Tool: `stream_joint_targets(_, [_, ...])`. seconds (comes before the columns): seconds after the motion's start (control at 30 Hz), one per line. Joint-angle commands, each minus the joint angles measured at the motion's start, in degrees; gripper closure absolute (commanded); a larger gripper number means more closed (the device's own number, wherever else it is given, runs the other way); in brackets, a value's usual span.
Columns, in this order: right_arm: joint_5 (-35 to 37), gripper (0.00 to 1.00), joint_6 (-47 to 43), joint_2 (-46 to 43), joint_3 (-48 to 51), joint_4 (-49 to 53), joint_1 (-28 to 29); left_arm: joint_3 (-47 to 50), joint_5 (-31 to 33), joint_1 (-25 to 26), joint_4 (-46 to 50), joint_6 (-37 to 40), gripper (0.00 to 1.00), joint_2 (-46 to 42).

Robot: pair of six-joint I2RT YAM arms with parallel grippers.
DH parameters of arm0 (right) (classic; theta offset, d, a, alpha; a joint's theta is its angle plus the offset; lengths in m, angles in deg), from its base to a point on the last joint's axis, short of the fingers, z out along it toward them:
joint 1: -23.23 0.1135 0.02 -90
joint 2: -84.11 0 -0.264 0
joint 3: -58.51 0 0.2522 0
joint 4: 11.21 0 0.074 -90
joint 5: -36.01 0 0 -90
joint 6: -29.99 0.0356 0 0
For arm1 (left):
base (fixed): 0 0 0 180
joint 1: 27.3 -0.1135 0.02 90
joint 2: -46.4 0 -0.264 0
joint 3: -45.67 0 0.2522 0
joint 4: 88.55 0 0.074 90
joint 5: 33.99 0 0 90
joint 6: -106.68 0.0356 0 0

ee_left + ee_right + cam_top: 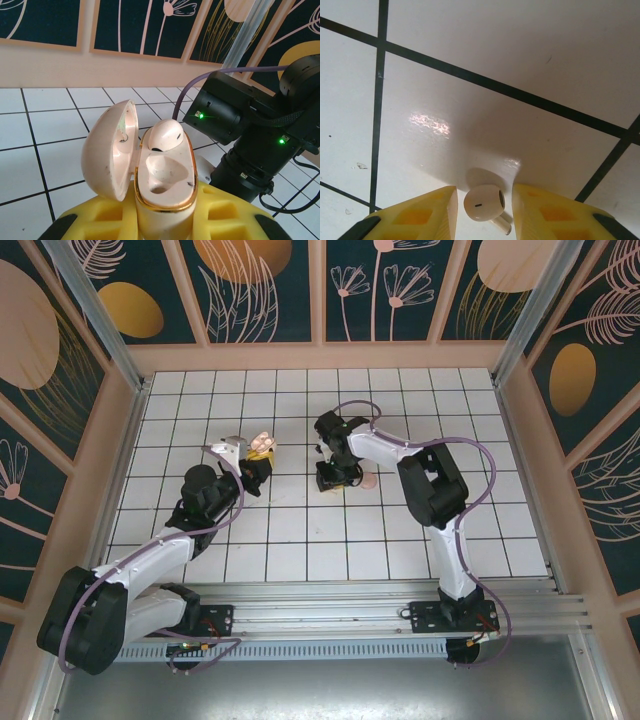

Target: Insert the wireless bluetooth earbuds into the charging case

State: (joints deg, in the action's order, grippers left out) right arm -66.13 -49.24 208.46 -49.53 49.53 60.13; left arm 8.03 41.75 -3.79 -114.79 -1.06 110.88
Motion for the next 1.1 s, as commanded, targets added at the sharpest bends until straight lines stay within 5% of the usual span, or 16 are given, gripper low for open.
stream_joint_targets(0.0, [-0.17, 0.65, -0.33, 1.55, -1.61, 1.99, 0.68, 0.24, 0.18, -0.39, -1.21, -0.3, 0.83, -0.42])
stream_joint_targets(0.57, [1.59, 0.79, 4.07, -3.54, 2.5, -4.27, 0.56, -1.59, -1.6, -0.36, 1.29, 2.79, 0.84, 0.43])
stream_joint_targets(1.07, [6.99, 0.81, 14.73, -38.1, 25.7, -37.36, -1.31, -7.98, -5.31, 5.06, -5.63, -0.14, 0.86, 11.21])
